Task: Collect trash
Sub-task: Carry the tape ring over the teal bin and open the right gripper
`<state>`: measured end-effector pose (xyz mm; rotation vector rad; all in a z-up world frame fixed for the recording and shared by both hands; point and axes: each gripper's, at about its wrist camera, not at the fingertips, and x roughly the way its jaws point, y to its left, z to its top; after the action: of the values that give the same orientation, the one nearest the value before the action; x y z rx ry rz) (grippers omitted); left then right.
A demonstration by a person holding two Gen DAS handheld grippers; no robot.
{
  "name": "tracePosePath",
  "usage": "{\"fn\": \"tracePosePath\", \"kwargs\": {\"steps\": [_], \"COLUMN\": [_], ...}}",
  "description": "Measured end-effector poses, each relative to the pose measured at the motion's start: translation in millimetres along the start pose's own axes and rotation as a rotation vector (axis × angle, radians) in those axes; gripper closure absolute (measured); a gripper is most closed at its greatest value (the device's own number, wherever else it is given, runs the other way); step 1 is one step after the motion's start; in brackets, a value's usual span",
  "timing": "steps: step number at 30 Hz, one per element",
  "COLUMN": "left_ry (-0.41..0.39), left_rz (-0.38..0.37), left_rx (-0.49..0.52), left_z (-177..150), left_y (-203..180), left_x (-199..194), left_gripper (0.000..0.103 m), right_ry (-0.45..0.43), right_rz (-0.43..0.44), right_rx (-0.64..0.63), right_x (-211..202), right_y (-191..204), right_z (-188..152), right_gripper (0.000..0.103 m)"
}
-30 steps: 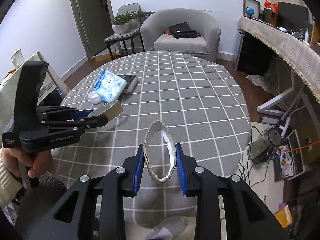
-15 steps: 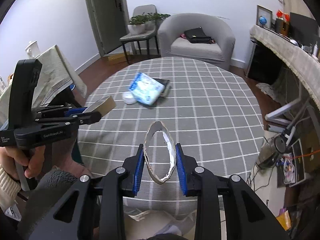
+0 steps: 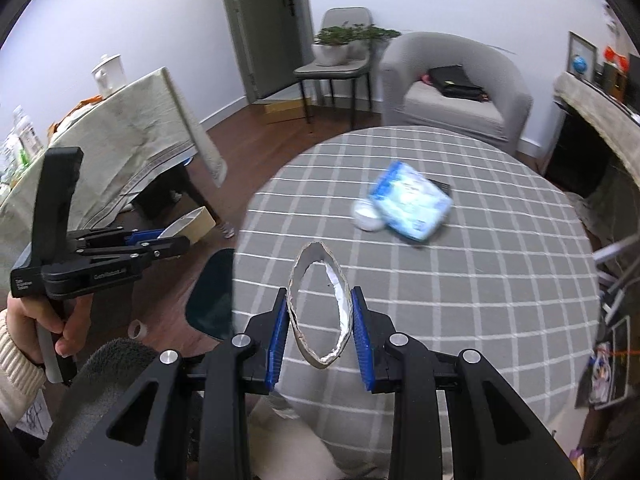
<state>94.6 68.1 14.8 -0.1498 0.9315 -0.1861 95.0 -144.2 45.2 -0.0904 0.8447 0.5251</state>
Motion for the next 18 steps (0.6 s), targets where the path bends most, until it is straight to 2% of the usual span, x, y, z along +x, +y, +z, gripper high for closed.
{"fn": "tracePosePath", "kwargs": {"steps": [8, 18], "left_ry": [0.074, 0.271], "left_rz": [0.083, 0.102], "left_rx": [-0.091, -0.189], "left_z": [-8, -36], "left_y": [53, 103], "left_x": [16, 88], "left_gripper": [0.074, 0.073], "right_ry": [0.025, 0.09], "right_rz": [0.058, 0.106], "right_rx": [-0.066, -0.128], "right_x": [32, 76], "right_y": [41, 71], "right_z": [20, 36], "right_gripper": [0.073, 0.073]}}
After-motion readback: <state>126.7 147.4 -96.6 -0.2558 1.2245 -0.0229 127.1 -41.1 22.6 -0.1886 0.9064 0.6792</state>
